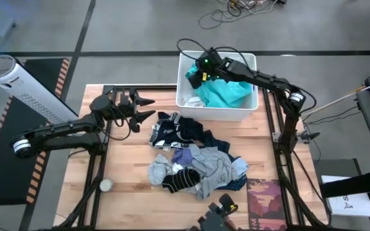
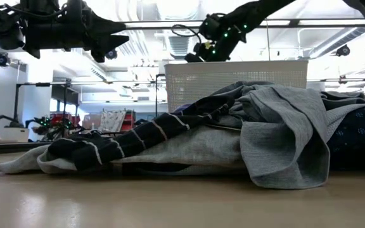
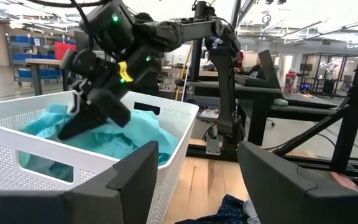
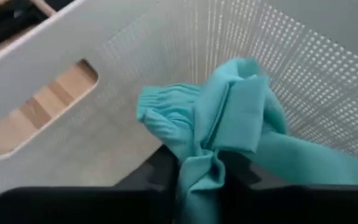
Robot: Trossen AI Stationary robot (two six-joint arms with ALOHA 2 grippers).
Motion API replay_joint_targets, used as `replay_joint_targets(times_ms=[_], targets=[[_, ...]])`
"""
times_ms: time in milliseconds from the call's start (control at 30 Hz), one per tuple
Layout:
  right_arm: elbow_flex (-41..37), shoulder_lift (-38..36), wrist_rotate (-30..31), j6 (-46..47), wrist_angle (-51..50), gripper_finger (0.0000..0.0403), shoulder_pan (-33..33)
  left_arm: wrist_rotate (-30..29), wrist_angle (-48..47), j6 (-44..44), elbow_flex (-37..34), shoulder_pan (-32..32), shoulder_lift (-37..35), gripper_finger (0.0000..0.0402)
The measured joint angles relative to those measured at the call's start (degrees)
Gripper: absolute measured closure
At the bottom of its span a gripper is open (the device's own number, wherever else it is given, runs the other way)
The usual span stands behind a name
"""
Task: Sort clothes
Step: Put the blue short into the white laundry bin
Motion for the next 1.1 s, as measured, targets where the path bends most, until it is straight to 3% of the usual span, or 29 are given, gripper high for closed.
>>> replay_joint_targets(times_ms=[100, 267, 467, 600, 767, 967, 1100], targets=[[2.5, -0.5, 0.0, 0.2, -1.2, 0.0275, 0.2, 0.0, 0.0, 0.1, 0.0, 0.0, 0.0, 0.0185], [13.1, -1.0, 0.2, 1.1, -13.0, 0.0200, 0.2, 0.0, 0.0, 0.2, 0.0, 0.0, 0.0, 0.0177], [22.9, -1.1, 2.7, -1.8, -23.6, 0.0178, 0.6, 0.0, -0.1, 0.6, 0.0, 0.0, 0.1, 0.0176], [25.1, -1.3, 2.1, -3.6, -29.4, 0.0201, 0.6, 0.0, -0.5, 1.0, 0.0, 0.0, 0.1, 0.0183], [20.6, -1.3, 3.0, -4.9, -37.4, 0.0269, 1.0, 0.0, -0.6, 1.1, 0.0, 0.0, 0.1, 0.0193], [8.1, -1.2, 3.2, -5.7, -31.4, 0.0381, 1.5, 0.0, -0.6, 1.1, 0.0, 0.0, 0.1, 0.0194], [-0.8, -1.0, 0.9, -5.5, -22.8, 0.0392, 1.2, 0.0, -0.5, 1.1, 0.0, 0.0, 0.1, 0.0188]])
